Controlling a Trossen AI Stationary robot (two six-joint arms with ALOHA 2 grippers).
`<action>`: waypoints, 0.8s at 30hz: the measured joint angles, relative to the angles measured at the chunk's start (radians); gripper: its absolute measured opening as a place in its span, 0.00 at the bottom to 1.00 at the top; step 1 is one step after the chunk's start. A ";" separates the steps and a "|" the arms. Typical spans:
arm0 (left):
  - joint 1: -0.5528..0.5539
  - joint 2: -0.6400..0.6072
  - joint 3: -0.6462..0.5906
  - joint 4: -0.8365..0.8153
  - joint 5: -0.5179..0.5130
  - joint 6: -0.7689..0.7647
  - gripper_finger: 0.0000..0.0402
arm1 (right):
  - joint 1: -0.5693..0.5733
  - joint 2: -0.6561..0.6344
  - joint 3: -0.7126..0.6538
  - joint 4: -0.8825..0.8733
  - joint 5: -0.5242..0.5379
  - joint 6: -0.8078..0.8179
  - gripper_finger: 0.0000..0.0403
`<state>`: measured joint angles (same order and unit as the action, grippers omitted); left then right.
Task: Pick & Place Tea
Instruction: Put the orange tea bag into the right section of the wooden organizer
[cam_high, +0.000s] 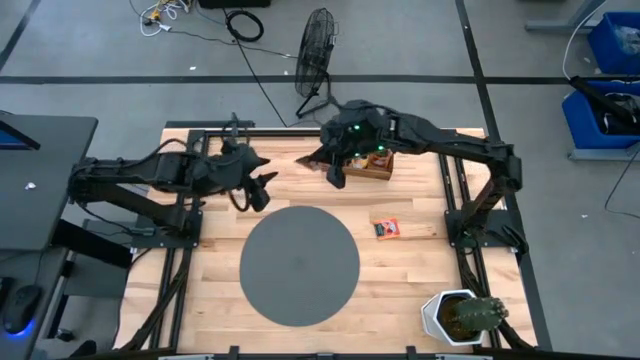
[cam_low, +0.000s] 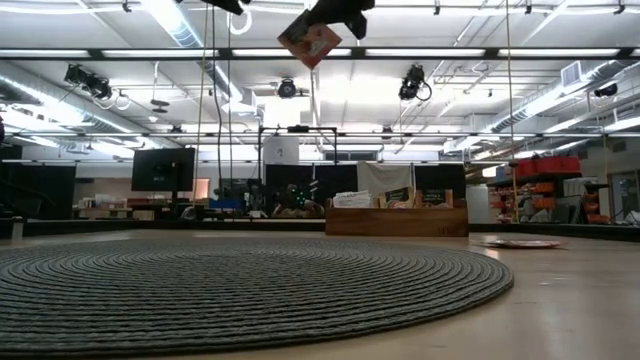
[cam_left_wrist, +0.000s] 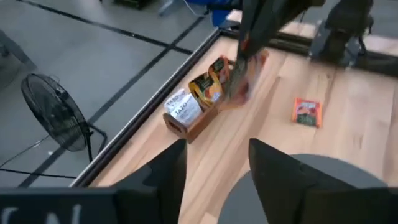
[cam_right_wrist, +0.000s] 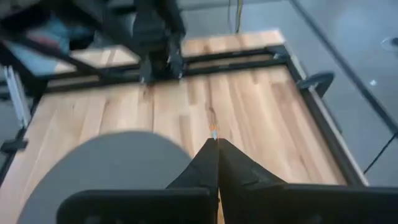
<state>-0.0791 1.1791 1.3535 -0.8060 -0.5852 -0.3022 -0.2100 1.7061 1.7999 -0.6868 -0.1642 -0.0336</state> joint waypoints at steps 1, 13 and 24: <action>-0.006 -0.023 -0.032 0.022 -0.015 -0.010 0.45 | -0.002 -0.014 -0.017 0.021 0.002 0.010 0.00; -0.050 -0.225 -0.406 0.652 -0.021 -0.053 0.48 | 0.013 -0.159 -0.186 0.388 -0.072 0.210 0.00; -0.055 -0.285 -0.611 1.174 0.049 0.021 0.48 | 0.033 -0.163 -0.188 0.723 -0.069 0.294 0.00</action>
<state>-0.1336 0.8942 0.7420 0.3675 -0.5358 -0.2816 -0.1773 1.5433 1.6119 0.0357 -0.2334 0.2606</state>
